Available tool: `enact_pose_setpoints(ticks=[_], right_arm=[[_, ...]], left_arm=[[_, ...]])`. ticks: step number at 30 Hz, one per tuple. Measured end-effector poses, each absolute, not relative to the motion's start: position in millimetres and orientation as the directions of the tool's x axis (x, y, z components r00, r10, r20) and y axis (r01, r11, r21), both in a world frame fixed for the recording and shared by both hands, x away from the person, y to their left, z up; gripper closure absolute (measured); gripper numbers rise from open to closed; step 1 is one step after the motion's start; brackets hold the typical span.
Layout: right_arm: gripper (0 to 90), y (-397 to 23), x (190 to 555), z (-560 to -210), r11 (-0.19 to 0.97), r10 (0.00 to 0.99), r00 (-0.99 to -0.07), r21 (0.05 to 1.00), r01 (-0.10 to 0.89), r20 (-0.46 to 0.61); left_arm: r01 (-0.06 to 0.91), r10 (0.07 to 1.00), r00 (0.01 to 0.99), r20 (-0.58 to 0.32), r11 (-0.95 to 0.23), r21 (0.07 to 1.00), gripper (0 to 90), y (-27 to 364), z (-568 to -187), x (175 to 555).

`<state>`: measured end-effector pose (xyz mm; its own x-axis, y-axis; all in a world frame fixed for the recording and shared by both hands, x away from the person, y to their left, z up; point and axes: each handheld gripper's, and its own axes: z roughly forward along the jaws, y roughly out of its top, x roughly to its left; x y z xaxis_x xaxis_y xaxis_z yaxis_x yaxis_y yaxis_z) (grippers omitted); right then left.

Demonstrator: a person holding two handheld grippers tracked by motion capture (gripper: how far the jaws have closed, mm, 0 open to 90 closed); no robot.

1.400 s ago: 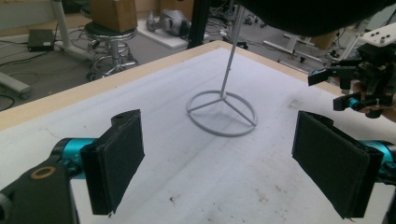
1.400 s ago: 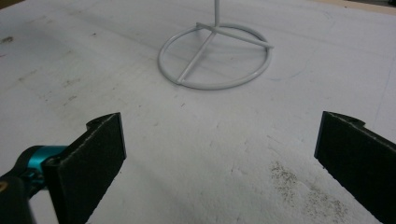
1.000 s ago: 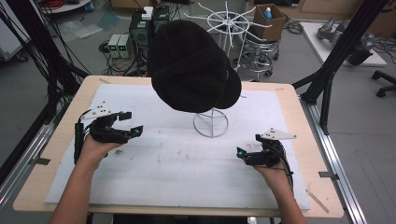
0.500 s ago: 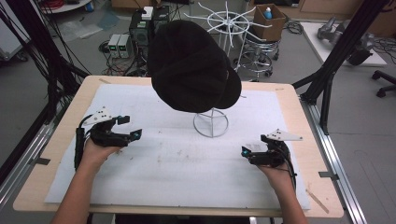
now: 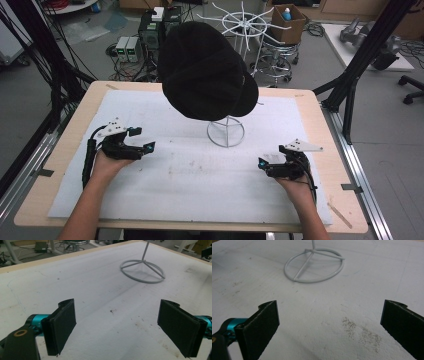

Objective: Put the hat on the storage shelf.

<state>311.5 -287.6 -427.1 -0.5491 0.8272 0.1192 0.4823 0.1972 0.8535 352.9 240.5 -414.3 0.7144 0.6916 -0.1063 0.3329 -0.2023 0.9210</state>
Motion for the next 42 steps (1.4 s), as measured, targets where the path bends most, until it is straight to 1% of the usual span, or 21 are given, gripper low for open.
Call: enact_pose_setpoints(ticks=[4, 19, 42], right_arm=[[1.0, -285.6, 311.7, -427.2, 0.196, 0.83, -0.545, 0.852, 0.486, 0.12], [1.0, -284.4, 313.4, -428.7, 0.19, 0.829, -0.543, 0.848, 0.494, 0.131], [1.1, -283.7, 315.8, -431.0, 0.192, 0.828, -0.544, 0.844, 0.5, 0.133]], left_arm=[[0.323, 0.685, 0.722, -0.1, -0.206, 0.924, 15.4, 240.4, -413.2, 351.8], [0.338, 0.688, 0.716, -0.118, -0.194, 0.921, 15.5, 241.6, -413.8, 350.7], [0.35, 0.697, 0.707, -0.119, -0.2, 0.915, 15.5, 240.4, -415.3, 351.8]])
